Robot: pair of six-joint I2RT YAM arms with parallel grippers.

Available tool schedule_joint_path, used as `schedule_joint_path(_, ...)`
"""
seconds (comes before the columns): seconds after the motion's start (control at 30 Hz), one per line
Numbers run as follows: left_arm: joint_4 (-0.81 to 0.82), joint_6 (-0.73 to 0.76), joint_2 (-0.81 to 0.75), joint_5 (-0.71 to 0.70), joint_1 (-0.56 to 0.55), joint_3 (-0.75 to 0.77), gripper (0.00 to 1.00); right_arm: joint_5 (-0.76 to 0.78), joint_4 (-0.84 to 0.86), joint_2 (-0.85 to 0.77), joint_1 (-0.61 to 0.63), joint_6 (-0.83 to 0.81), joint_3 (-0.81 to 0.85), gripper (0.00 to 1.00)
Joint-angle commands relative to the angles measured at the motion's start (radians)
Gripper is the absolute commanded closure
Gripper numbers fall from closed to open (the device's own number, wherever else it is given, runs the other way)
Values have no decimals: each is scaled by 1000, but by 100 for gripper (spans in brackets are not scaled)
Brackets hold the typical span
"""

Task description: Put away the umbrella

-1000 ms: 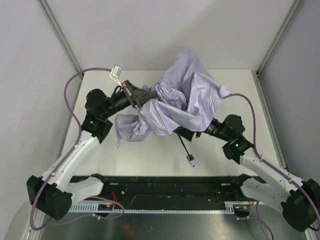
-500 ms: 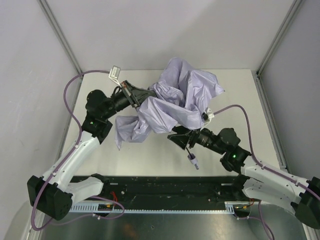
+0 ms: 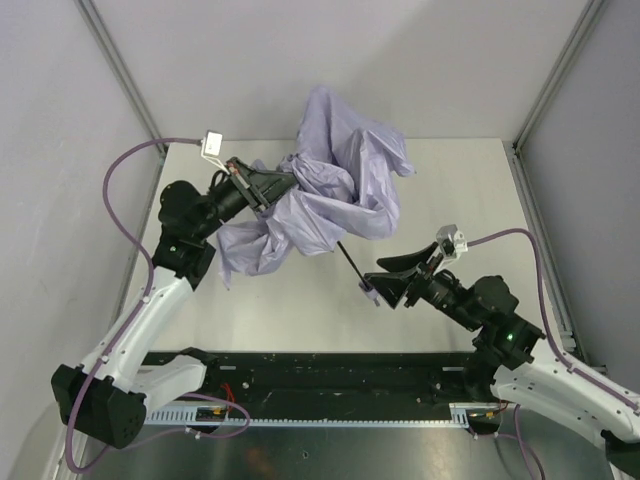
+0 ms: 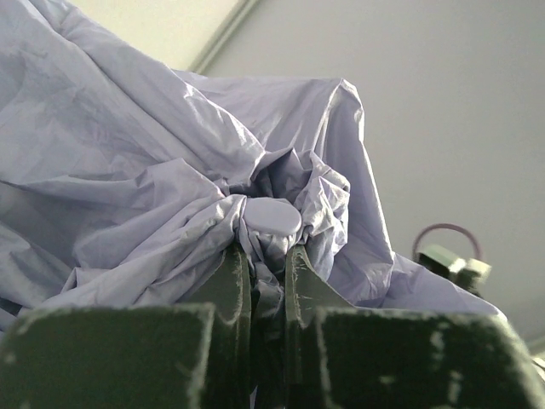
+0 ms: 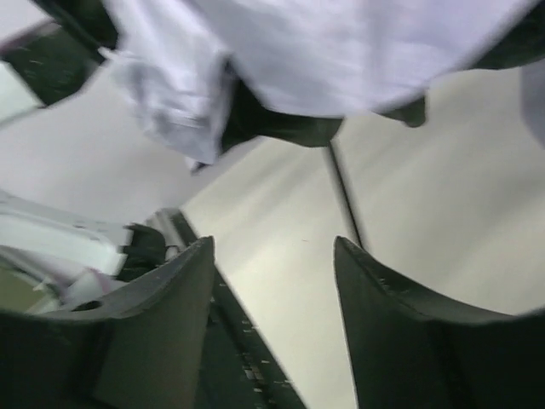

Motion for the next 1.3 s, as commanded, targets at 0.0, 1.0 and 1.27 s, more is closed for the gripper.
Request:
schedule_joint_path(0.0,-5,98,-44,-102,26,10,100,-78,40,73,108,35,133,43)
schedule_joint_path(1.0,-68,203,-34,-163,50,-20,100,162,-281,692,308,-317,775,99)
schedule_joint_path(1.27,140,195,-58,-8,50,-89,100,-383,-142,757,201,89,784,94)
